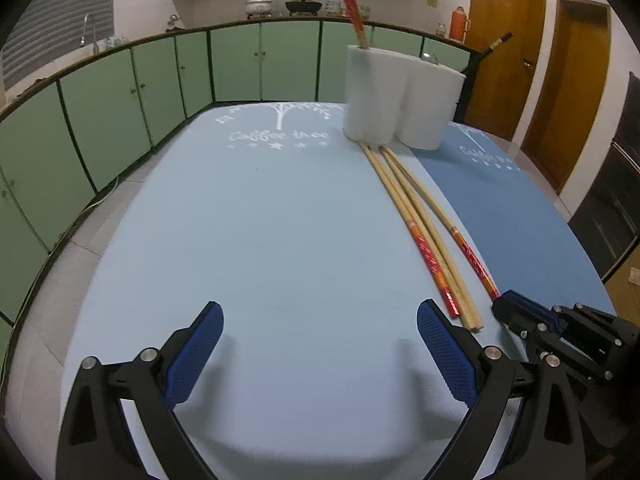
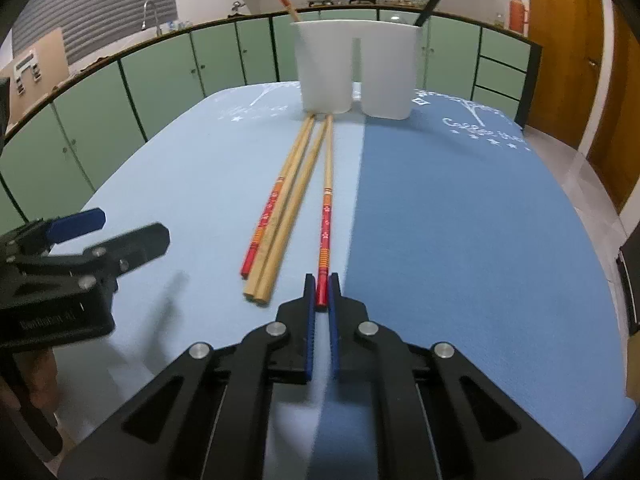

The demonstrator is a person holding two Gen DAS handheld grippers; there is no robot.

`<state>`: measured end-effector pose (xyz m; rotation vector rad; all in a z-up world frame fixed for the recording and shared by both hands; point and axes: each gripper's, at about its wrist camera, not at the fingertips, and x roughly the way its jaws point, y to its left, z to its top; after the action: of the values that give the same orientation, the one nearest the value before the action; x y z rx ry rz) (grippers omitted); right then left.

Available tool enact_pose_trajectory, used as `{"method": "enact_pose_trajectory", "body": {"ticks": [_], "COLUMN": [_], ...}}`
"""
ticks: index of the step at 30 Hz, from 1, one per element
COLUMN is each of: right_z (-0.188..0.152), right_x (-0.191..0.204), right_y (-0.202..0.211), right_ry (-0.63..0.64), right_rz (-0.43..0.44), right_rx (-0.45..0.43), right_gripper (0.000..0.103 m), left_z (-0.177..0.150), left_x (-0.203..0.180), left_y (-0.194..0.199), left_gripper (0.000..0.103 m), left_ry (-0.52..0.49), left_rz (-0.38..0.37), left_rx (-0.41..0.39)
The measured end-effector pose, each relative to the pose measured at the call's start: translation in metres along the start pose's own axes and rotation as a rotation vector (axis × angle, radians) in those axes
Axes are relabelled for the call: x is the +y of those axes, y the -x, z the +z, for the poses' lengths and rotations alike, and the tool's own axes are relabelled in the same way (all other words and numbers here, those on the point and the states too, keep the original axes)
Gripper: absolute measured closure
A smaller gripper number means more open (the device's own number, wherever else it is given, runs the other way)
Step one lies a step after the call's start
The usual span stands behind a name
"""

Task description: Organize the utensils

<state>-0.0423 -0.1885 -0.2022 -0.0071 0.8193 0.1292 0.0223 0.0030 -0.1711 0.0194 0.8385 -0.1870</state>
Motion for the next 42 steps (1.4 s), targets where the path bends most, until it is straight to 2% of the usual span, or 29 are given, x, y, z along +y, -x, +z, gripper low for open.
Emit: {"method": "enact_pose_trajectory", "body": {"ticks": [9,15,19,22,31,33,35,36,40,41,42], "right_z": [0.0,0.001,0.0,0.001,0.0,0.001,0.002,0.002,0.005,0.005,0.005], "right_x": [-0.032,-0.04,-0.044,-0.047,-0.047,-0.047,-0.047,-0.047,-0.046,-0.046,-0.046], "right_y": [0.004,0.007,0.007,0.007,0.005,0.005,0.005,0.005,0.007,0.008,0.009], "right_ry": [-0.077,-0.088,-0.1,-0.104,-0.109,-0.11,-0.112,-0.114,-0.111,-0.109,-0.105], "right_rz": [-0.032,-0.016,-0.014,-0.013,-0.01,-0.01,-0.009,-0.008,-0.005,-0.006,-0.007], "right_rx": [-0.002,-0.01,-0.011,-0.012,-0.006,-0.006,-0.008,-0.01,-0.017,-0.019,-0.023], "right_gripper": [0.098,0.098,0.098,0.098,0.098,0.098,0.098,0.098,0.098,0.098,0.098], "left_z": [-0.007,-0.006,-0.004,-0.003,-0.003,-0.003,-0.002,-0.002,0.0,0.0,0.001], "left_x": [-0.027,-0.042,-0.05,-0.051,-0.05,-0.051,-0.051,-0.051,-0.051,-0.05,-0.051], "left_y": [-0.015,-0.019,-0.02,-0.021,-0.02,-0.019,-0.019,-0.018,-0.019,-0.02,-0.02], "left_gripper": [0.008,0.008,0.009,0.009,0.032,0.041,0.054,0.057,0.09,0.096,0.097], "left_ry": [-0.036,-0.06,-0.06,-0.052,-0.02,-0.015,-0.008,-0.004,0.019,0.025,0.027], "left_rz": [-0.038,-0.041,-0.069,-0.059,-0.025,-0.022,-0.021,-0.024,-0.052,-0.066,-0.071], "left_rx": [0.065,0.068,0.072,0.066,0.037,0.031,0.027,0.025,0.026,0.03,0.03]}}
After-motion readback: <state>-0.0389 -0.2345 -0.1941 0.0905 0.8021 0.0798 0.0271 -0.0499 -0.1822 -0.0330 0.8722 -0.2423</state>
